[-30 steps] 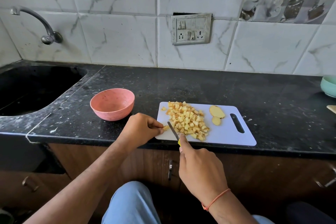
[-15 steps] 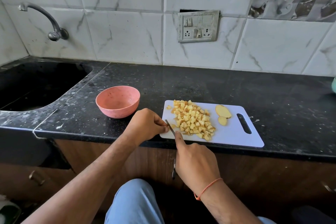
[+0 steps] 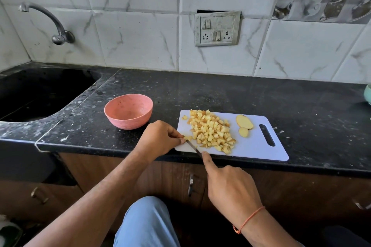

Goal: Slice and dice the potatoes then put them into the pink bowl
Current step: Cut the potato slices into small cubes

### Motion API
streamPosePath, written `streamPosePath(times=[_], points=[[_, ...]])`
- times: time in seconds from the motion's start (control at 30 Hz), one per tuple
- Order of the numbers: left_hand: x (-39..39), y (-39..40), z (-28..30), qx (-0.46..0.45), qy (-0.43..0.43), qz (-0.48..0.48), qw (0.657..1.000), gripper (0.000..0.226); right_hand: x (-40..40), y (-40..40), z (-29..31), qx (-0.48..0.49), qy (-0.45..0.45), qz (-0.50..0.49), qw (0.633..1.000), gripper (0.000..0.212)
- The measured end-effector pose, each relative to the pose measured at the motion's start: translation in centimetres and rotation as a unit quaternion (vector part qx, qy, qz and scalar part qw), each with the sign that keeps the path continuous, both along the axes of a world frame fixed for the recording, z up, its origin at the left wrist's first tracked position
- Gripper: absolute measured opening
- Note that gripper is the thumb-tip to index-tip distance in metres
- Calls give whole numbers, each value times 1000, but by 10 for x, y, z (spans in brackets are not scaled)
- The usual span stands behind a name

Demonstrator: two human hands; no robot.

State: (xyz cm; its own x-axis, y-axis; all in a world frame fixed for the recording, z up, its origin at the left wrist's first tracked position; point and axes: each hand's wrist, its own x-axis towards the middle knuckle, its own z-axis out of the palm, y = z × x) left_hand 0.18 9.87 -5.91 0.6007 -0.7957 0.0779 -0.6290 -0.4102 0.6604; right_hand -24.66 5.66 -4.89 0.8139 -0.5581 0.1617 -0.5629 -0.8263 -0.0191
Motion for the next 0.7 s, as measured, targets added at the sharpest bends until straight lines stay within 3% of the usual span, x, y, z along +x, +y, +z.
streamPosePath(times=[0.2, 0.33, 0.4, 0.47, 0.6, 0.7], points=[[2, 5, -4, -16, 12, -32, 999, 12, 2, -24, -9, 151, -136, -36, 978, 49], [0, 8, -6, -39, 38, -22, 998, 9, 13, -34, -13, 342, -269, -64, 898, 41], [0, 9, -5, -50, 51, -15, 997, 9, 17, -36, -12, 375, -289, -72, 878, 42], [1, 8, -5, -46, 50, -13, 998, 10, 19, -33, -7, 355, -281, -73, 889, 43], [3, 7, -3, -29, 30, -16, 999, 11, 15, -18, 3, 157, -195, -37, 968, 48], [3, 7, -3, -22, 11, -23, 999, 10, 17, -5, 0, 76, -145, -17, 986, 51]])
